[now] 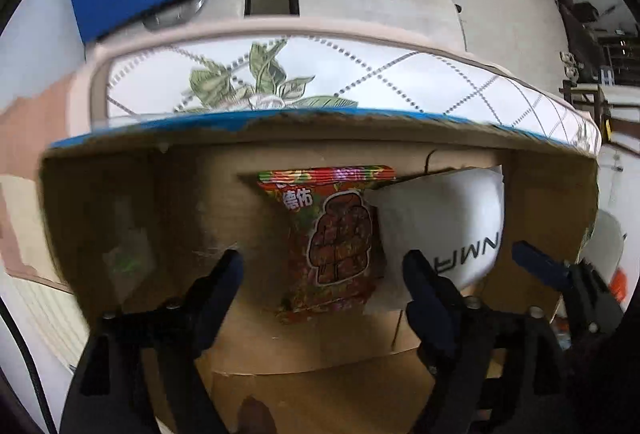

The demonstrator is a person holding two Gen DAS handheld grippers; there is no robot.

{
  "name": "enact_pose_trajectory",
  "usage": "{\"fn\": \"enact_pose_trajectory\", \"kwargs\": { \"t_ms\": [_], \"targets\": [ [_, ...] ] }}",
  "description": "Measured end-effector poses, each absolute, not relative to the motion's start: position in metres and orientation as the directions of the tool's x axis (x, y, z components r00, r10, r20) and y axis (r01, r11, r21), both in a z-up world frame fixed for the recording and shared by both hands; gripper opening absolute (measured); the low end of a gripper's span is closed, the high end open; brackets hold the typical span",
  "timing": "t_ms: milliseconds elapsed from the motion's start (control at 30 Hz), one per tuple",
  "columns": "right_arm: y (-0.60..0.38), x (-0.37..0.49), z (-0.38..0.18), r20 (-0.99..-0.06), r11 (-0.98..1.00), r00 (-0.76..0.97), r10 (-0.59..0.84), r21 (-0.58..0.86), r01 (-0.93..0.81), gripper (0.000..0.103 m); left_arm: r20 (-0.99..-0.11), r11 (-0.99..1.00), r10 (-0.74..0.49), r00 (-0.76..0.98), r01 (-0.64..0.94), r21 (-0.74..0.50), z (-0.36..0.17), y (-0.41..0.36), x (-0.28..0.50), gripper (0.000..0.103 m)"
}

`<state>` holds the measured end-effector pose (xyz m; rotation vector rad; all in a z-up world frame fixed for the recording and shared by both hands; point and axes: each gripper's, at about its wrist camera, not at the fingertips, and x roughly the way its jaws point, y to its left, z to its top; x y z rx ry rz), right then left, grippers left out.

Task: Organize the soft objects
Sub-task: 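Carry both items into the cardboard box and open both tools, then grasp the blue dog tissue pack with the left tool while the right grasps the green bag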

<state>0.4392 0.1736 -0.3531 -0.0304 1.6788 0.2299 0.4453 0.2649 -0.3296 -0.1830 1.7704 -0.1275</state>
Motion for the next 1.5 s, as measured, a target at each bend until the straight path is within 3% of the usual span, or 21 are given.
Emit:
{"fn": "enact_pose_trajectory", "kwargs": {
  "t_ms": [133, 967, 1233, 1500],
  "targets": [
    [0.171, 0.43, -0.333, -0.991, 0.979, -0.093, 0.098, 0.113, -0.169, 0.103, -0.988, 0.993, -0.122, -0.099, -0.017, -0.121, -0.302, 0.264, 0.427, 0.1],
    [0.127, 0.304, -0.22, -0.974, 0.98, 0.154, 0.163, 0.142, -0.138, 0.103, -0.968, 0.997, -0.059, 0.244, -0.038, -0.071, -0.189, 0.267, 0.308, 0.102],
    [0.049, 0.292, -0.195, -0.955, 0.976, 0.205, 0.214, 0.203, -0.072, 0.103, -0.95, 0.998, -0.055, 0.308, 0.042, -0.044, -0.161, 0.193, 0.307, 0.102],
    [-0.112, 0.305, -0.184, -0.964, 0.986, 0.234, 0.124, 0.145, 0.078, 0.103, -0.962, 0.985, -0.103, 0.254, 0.158, -0.064, -0.166, 0.056, 0.344, 0.102]
  ]
}}
